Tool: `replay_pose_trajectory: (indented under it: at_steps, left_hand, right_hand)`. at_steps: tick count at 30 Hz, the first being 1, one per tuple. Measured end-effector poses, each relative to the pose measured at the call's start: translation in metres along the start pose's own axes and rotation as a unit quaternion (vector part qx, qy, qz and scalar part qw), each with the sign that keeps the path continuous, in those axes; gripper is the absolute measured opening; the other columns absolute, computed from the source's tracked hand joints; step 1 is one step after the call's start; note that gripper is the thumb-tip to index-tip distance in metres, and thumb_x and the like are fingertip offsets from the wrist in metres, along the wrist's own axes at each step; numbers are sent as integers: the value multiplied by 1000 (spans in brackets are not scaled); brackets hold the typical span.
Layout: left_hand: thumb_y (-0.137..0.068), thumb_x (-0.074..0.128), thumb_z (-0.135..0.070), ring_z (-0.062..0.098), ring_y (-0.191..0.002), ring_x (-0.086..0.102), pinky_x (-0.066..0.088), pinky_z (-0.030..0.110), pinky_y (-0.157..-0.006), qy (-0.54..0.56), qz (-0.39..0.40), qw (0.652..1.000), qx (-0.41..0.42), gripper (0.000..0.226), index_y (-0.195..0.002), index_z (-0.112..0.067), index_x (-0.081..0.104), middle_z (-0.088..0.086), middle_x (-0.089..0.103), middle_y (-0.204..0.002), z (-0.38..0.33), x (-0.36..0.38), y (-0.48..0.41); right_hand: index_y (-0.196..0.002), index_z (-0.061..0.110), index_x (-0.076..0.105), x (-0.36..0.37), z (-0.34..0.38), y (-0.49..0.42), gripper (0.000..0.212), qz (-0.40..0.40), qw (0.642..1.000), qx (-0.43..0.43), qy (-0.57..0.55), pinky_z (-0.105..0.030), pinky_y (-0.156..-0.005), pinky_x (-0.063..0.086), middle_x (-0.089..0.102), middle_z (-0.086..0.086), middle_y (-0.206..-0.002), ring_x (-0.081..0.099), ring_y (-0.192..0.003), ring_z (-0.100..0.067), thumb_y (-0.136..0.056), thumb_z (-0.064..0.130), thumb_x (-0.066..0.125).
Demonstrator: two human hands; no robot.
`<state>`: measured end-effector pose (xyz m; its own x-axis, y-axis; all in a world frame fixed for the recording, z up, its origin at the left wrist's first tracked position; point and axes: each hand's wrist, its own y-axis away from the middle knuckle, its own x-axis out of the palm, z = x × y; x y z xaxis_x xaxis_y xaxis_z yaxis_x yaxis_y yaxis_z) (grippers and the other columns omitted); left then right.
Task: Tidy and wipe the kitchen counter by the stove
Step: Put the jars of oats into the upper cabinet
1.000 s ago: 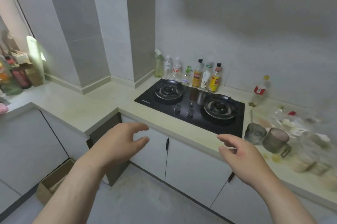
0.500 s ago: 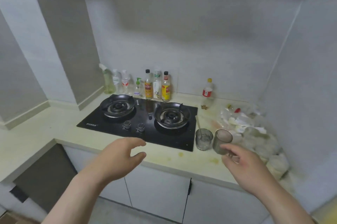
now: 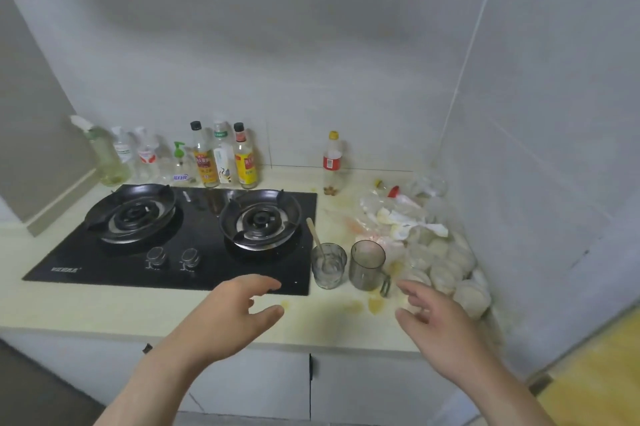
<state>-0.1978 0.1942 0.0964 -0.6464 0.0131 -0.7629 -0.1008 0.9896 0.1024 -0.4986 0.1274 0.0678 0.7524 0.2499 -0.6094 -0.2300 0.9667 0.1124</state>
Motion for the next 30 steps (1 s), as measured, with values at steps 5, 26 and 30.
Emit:
replay_pose_trajectory:
  at_steps: [5,26,30]
  left_hand:
    - [-88,67,-40,3,-115,51,42,15,-91,42,33,999,0,52,-137,-36,49,-23,46,-126,24,8,-60]
    - [-69,61,-59,1,-95,64,52,29,-89,68,185,975,99,49,-108,-31,69,-14,67,-101,19,75,-206]
    - [-71,57,-59,-3,-87,60,48,22,-80,32,191,974,119,35,-99,-39,65,-20,63,-92,-7,90,-208]
  right_hand:
    - [-127,47,51,14,-6,-44,43,7,999,39,-7,-23,-95,44,55,18,-122,55,-114,-1,-88,31,64]
    - [-134,42,47,-1,-92,-121,58,-15,976,158,149,-32,-96,47,53,13,-127,54,-116,-10,-80,44,67]
    - [-130,42,44,-4,-108,-128,57,18,975,149,164,-34,-93,48,53,11,-124,54,-115,-13,-77,55,61]
